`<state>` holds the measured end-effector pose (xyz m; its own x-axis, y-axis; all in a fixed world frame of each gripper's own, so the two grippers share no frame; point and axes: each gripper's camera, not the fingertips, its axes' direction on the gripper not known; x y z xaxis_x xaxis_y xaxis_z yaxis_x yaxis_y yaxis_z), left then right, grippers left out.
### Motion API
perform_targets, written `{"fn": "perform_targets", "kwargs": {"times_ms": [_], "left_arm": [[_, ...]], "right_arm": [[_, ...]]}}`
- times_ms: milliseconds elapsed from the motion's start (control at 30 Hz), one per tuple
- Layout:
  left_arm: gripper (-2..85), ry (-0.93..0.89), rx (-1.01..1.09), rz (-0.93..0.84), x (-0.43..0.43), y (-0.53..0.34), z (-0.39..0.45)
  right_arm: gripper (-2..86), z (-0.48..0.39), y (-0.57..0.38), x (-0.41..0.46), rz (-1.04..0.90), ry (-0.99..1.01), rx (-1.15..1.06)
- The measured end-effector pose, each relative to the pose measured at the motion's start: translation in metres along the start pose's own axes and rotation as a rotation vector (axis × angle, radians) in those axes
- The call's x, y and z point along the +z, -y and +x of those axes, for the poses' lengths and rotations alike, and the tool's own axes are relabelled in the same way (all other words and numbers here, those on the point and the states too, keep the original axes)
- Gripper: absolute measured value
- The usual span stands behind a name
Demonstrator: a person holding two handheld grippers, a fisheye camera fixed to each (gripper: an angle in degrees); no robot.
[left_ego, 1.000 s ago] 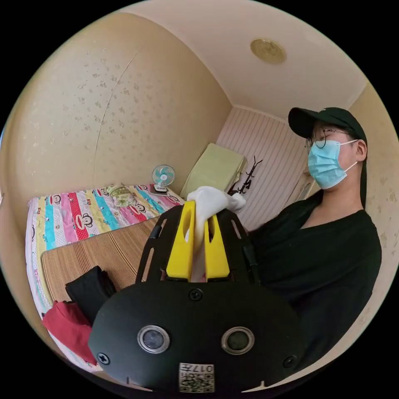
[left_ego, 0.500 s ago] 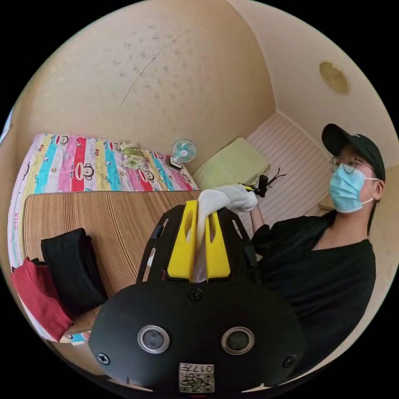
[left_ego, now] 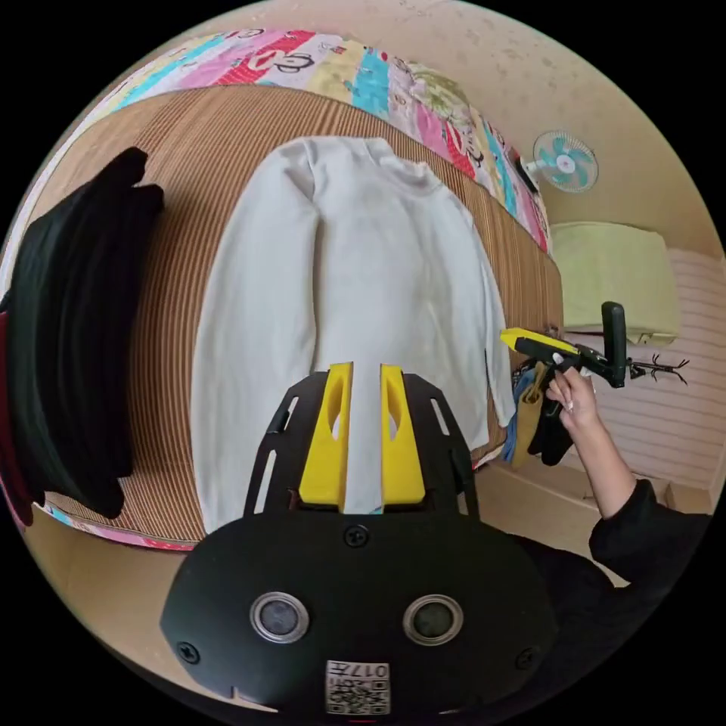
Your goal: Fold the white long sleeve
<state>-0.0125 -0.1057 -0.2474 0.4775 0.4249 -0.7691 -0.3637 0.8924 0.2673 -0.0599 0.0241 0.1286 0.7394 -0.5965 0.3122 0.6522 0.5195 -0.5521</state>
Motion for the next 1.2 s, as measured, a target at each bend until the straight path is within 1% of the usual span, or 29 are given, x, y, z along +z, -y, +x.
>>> {"fn": "perform_targets", "kwargs": {"times_ms": [67,133,167,200,233,267,300,333,367,400,433,467,500,567,633,667,700,733,767,800,867,900,967,1000,1067,1100,1133,1167,1200], "left_arm": [[3.3,0.081,-0.009,-0.211,0.056,-0.033,-0.013],[1.5,0.139,-0.059,-0.269,0.068,-0.066,-0.033],[1.1,0.084,-0.054,-0.211,0.052,-0.083,-0.043],[1.1,0.075,-0.072,-0.208,0.043,-0.089,-0.049],[1.4,0.067,-0.142,-0.200,0.023,-0.099,-0.066],[2.0,0.049,-0.244,-0.135,-0.006,-0.112,-0.086],[2.8,0.015,-0.300,-0.086,-0.021,-0.119,-0.098],[4.4,-0.105,-0.447,-0.002,-0.049,-0.135,-0.128],[7.2,-0.264,-0.633,0.056,-0.066,-0.153,-0.162],[8.7,-0.351,-0.731,0.083,-0.071,-0.163,-0.179],[11.2,-0.502,-0.920,0.148,-0.076,-0.185,-0.207],[12.8,-0.612,-1.088,0.214,-0.078,-0.204,-0.227],[13.0,-0.653,-1.155,0.241,-0.078,-0.211,-0.235],[13.1,-0.753,-1.392,0.233,-0.066,-0.225,-0.260],[10.9,-0.796,-1.469,0.255,-0.061,-0.229,-0.274],[8.8,-0.825,-1.450,0.266,-0.064,-0.226,-0.280],[7.8,-0.815,-1.441,0.263,-0.070,-0.225,-0.281],[5.4,-0.764,-1.413,0.259,-0.089,-0.224,-0.281],[4.0,-0.729,-1.340,0.280,-0.114,-0.220,-0.279],[3.8,-0.715,-1.297,0.296,-0.128,-0.218,-0.278],[3.4,-0.634,-1.096,0.379,-0.198,-0.207,-0.266],[3.4,-0.611,-1.046,0.400,-0.216,-0.204,-0.262],[3.5,-0.507,-0.858,0.470,-0.284,-0.193,-0.240],[3.5,-0.479,-0.816,0.485,-0.299,-0.191,-0.234],[4.0,-0.411,-0.667,0.549,-0.348,-0.185,-0.208],[4.3,-0.404,-0.634,0.567,-0.358,-0.184,-0.203],[5.5,-0.402,-0.549,0.620,-0.379,-0.185,-0.191],[7.5,-0.399,-0.470,0.695,-0.400,-0.190,-0.181],[8.0,-0.385,-0.439,0.738,-0.410,-0.195,-0.176]], "right_arm": [[6.1,-0.003,-0.050,0.060,-0.149,-0.090,-0.035],[4.8,-0.001,-0.092,0.089,-0.215,-0.178,-0.043],[3.8,-0.003,-0.117,0.086,-0.147,-0.195,-0.075],[3.4,-0.002,-0.125,0.086,-0.152,-0.204,-0.080],[2.6,0.004,-0.136,0.087,-0.208,-0.211,-0.030],[2.0,0.014,-0.142,0.084,-0.222,-0.177,0.040],[1.8,0.019,-0.145,0.080,-0.210,-0.146,0.074],[1.6,0.029,-0.150,0.072,-0.175,-0.074,0.144],[1.4,0.040,-0.153,0.066,-0.152,-0.008,0.209],[1.4,0.045,-0.153,0.065,-0.149,0.014,0.238],[1.5,0.053,-0.153,0.063,-0.145,0.046,0.285],[1.7,0.057,-0.152,0.061,-0.129,0.071,0.312],[1.8,0.058,-0.151,0.060,-0.118,0.082,0.320],[2.5,0.057,-0.144,0.058,-0.094,0.121,0.333],[3.4,0.045,-0.137,0.055,-0.078,0.150,0.283],[4.1,0.030,-0.130,0.051,-0.073,0.159,0.206],[4.7,0.020,-0.127,0.050,-0.073,0.159,0.157],[5.7,-0.002,-0.120,0.047,-0.081,0.159,0.045],[7.3,-0.028,-0.114,0.043,-0.084,0.155,-0.079],[8.1,-0.042,-0.112,0.041,-0.080,0.152,-0.146],[11.2,-0.105,-0.108,0.031,-0.049,0.144,-0.414],[12.0,-0.121,-0.107,0.028,-0.039,0.151,-0.476],[14.3,-0.183,-0.102,0.018,0.024,0.180,-0.704],[14.3,-0.198,-0.100,0.015,0.051,0.170,-0.753],[12.8,-0.254,-0.091,0.005,0.181,0.065,-0.921],[12.1,-0.265,-0.087,0.003,0.209,0.050,-0.953],[7.9,-0.282,-0.078,-0.003,0.246,0.059,-1.028],[5.4,-0.290,-0.064,-0.014,0.293,0.046,-1.044],[5.1,-0.288,-0.055,-0.024,0.329,0.054,-1.023]]}}
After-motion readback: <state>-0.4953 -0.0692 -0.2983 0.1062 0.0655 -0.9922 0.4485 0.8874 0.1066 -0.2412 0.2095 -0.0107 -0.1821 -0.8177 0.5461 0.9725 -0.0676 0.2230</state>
